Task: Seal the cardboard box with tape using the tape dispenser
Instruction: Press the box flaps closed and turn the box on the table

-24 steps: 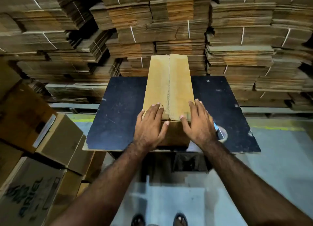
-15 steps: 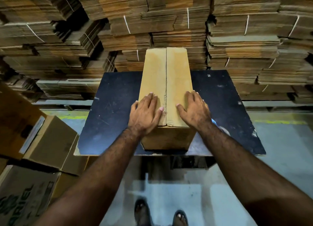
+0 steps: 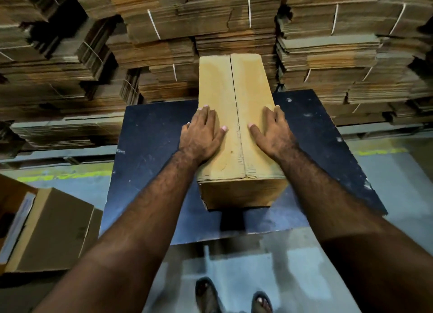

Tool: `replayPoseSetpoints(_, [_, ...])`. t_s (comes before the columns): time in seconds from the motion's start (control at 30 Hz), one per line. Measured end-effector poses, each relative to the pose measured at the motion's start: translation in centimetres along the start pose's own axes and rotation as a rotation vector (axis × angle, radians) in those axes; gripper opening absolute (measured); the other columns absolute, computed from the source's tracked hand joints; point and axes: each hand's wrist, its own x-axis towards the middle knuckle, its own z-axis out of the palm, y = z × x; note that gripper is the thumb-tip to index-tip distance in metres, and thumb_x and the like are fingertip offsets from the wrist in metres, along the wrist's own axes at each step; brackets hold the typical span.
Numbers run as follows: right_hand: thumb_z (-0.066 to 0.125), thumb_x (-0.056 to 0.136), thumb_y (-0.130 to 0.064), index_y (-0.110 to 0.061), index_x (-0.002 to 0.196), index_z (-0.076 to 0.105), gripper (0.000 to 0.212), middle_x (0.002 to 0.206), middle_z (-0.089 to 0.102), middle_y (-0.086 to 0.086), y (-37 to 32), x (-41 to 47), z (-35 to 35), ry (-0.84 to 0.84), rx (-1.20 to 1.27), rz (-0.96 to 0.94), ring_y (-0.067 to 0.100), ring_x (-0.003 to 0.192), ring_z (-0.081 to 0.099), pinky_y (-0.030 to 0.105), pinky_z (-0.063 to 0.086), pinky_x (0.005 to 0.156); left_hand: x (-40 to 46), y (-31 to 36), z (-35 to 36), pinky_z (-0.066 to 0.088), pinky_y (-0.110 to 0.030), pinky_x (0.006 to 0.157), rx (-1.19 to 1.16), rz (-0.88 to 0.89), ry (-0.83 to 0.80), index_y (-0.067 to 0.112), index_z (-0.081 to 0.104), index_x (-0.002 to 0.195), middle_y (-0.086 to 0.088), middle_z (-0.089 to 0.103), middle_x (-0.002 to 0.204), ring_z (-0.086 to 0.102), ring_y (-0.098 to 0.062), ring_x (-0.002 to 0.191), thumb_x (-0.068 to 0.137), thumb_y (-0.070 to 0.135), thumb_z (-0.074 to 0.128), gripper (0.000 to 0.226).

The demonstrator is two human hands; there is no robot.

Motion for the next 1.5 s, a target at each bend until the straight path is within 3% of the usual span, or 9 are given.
replayPoseSetpoints(0.2, [0.037,0.093,-0.068,-0.021,0.155,0.016,0.080,0.164,0.004,0.007,0.0,-1.7,0.1,-0.029,-0.027,0.014,0.030,0.147,0.017,0.055,0.035,0.108,-1.6,-0.4,0.4,0.039,-0.054,0.105,0.006,0.066,0.040,0.010,0.035,0.150,-0.012,0.028,0.159,0.024,-0.029,0.146,0.101,0.052,0.038,0.065])
replayPoseSetpoints(0.3, [0.046,0.089,-0.065,-0.019,0.142,0.034,0.071,0.151,0.026,0.010,0.1,-3.8,-0.1,0.059,-0.071,-0.036,0.030,0.133,0.036,0.050,0.045,0.096,-3.0,-0.5,-0.3,0.042,-0.045,0.088,0.116,0.106,0.154,0.011,0.050,0.127,-0.012,0.046,0.132,0.044,-0.030,0.118,0.093,0.054,0.046,0.055])
replayPoseSetpoints(0.4, [0.054,0.086,-0.064,-0.020,0.129,0.041,0.063,0.132,0.038,0.008,-0.1,-4.5,-0.6,0.125,-0.117,-0.025,0.026,0.118,0.044,0.045,0.047,0.085,-3.5,-0.3,-0.7,0.039,-0.045,0.088,0.119,0.056,0.181,0.012,0.051,0.124,-0.012,0.047,0.128,0.045,-0.030,0.113,0.092,0.053,0.047,0.053])
replayPoseSetpoints(0.53, [0.050,0.090,-0.063,-0.018,0.147,0.027,0.077,0.147,0.032,0.010,-0.3,-1.7,-1.0,0.037,-0.063,-0.005,0.029,0.130,0.039,0.047,0.044,0.095,-2.3,0.4,0.2,0.033,-0.054,0.108,-0.004,-0.069,0.072,0.013,0.036,0.146,-0.011,0.024,0.160,0.023,-0.030,0.147,0.097,0.055,0.042,0.065])
replayPoseSetpoints(0.67, [0.035,0.094,-0.066,-0.022,0.158,0.000,0.085,0.165,0.002,0.010,0.1,0.0,0.2,-0.132,0.032,-0.010,0.033,0.148,0.016,0.051,0.026,0.115,-1.9,0.5,0.8,0.027,-0.057,0.114,-0.078,-0.112,0.004,0.014,0.017,0.158,-0.006,0.002,0.168,-0.001,-0.024,0.154,0.101,0.055,0.035,0.073])
replayPoseSetpoints(1.07, [0.031,0.096,-0.064,-0.019,0.157,-0.006,0.085,0.164,0.001,0.015,-0.1,1.3,1.1,-0.108,0.054,-0.044,0.039,0.145,0.022,0.049,0.035,0.109,0.3,-0.5,0.8,0.026,-0.057,0.118,0.004,-0.120,-0.059,0.021,0.007,0.160,0.003,-0.005,0.169,-0.006,-0.019,0.154,0.099,0.065,0.027,0.078])
replayPoseSetpoints(1.33, [0.040,0.093,-0.066,-0.007,0.156,-0.002,0.096,0.159,0.018,0.016,0.2,1.6,1.4,-0.030,0.125,-0.013,0.034,0.136,0.036,0.042,0.048,0.084,-0.4,0.0,0.5,0.029,-0.053,0.115,-0.139,-0.255,0.103,0.010,0.003,0.160,-0.001,-0.013,0.168,0.008,-0.026,0.153,0.095,0.064,0.044,0.094])
replayPoseSetpoints(1.4, [0.046,0.089,-0.068,-0.004,0.149,0.021,0.092,0.145,0.034,0.015,0.3,1.5,1.3,0.050,0.091,0.032,0.030,0.125,0.041,0.037,0.044,0.074,-0.3,-0.1,0.5,0.026,-0.048,0.117,-0.283,-0.339,0.105,0.007,-0.001,0.159,-0.007,-0.006,0.168,0.011,-0.028,0.153,0.093,0.063,0.051,0.102])
replayPoseSetpoints(1.5, [0.048,0.083,-0.074,-0.007,0.128,0.042,0.081,0.124,0.043,0.011,0.1,1.2,0.9,0.153,0.000,0.041,0.026,0.109,0.044,0.035,0.040,0.071,-0.3,-1.2,0.6,0.037,-0.045,0.113,-0.620,-0.481,0.009,0.016,0.021,0.155,-0.010,0.037,0.157,0.040,-0.032,0.140,0.090,0.062,0.058,0.088])
